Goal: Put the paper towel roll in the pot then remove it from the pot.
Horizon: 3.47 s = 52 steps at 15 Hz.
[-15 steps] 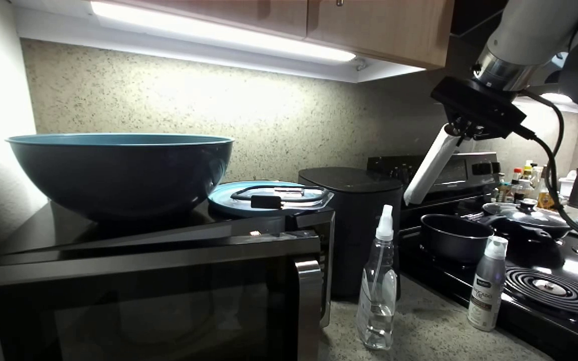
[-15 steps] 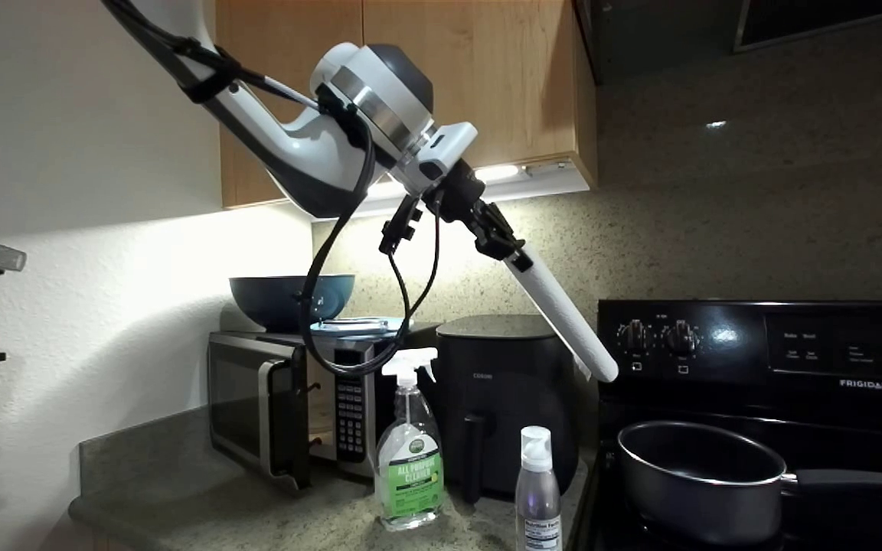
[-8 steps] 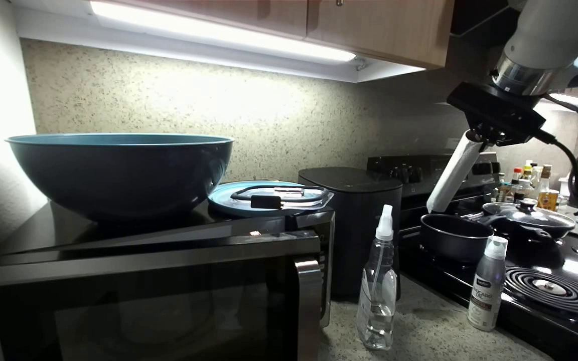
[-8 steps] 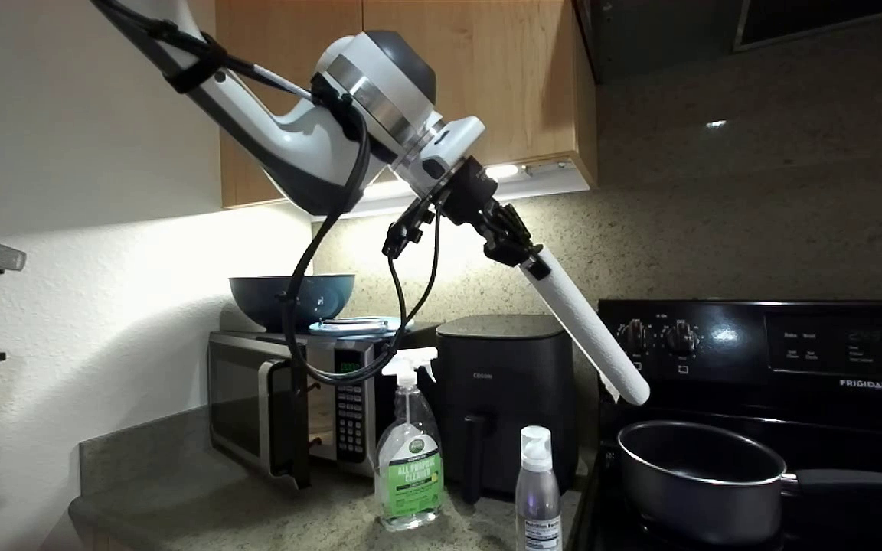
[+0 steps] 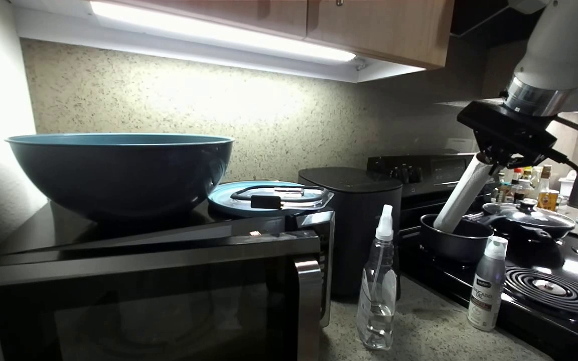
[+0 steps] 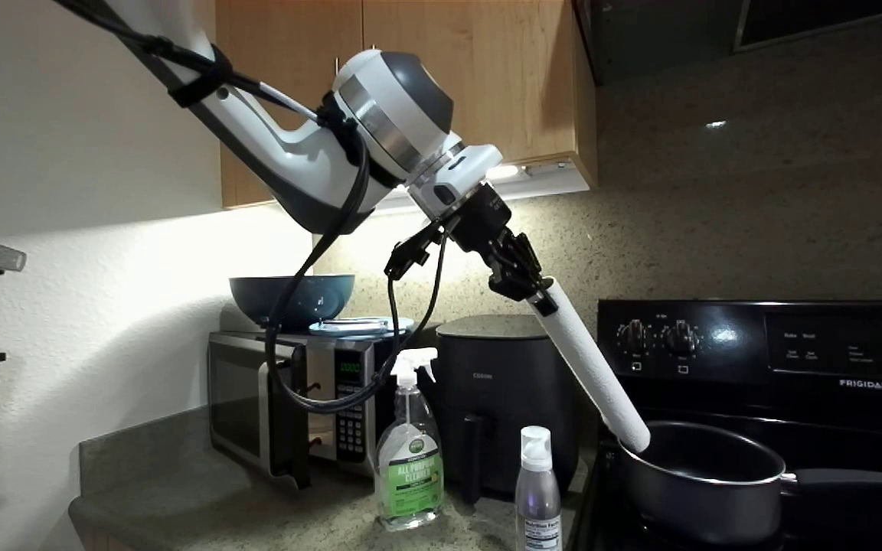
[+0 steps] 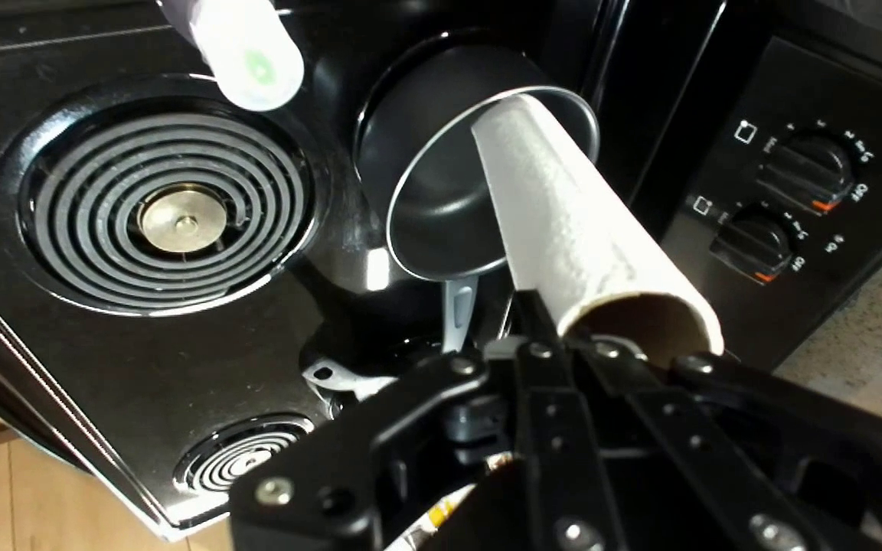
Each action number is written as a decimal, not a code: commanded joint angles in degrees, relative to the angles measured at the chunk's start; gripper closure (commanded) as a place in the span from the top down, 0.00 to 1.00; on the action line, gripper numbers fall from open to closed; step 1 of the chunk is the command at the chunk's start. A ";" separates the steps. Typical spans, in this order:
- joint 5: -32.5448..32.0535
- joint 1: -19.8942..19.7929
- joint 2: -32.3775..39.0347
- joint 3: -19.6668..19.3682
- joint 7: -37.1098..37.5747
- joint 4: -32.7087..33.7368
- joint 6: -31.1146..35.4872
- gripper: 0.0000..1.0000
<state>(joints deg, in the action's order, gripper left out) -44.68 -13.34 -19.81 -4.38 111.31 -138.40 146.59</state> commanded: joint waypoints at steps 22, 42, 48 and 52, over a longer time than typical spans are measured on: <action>3.36 -0.85 2.38 1.48 -3.39 2.26 1.91 0.34; 9.28 0.56 8.91 0.94 -10.41 4.29 1.67 1.00; 7.91 0.90 11.30 2.00 -8.54 6.40 -3.42 1.00; 7.63 1.76 13.52 2.48 -7.80 8.54 -7.74 1.00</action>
<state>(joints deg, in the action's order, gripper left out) -36.13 -12.36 -8.32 -2.22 101.68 -132.04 141.95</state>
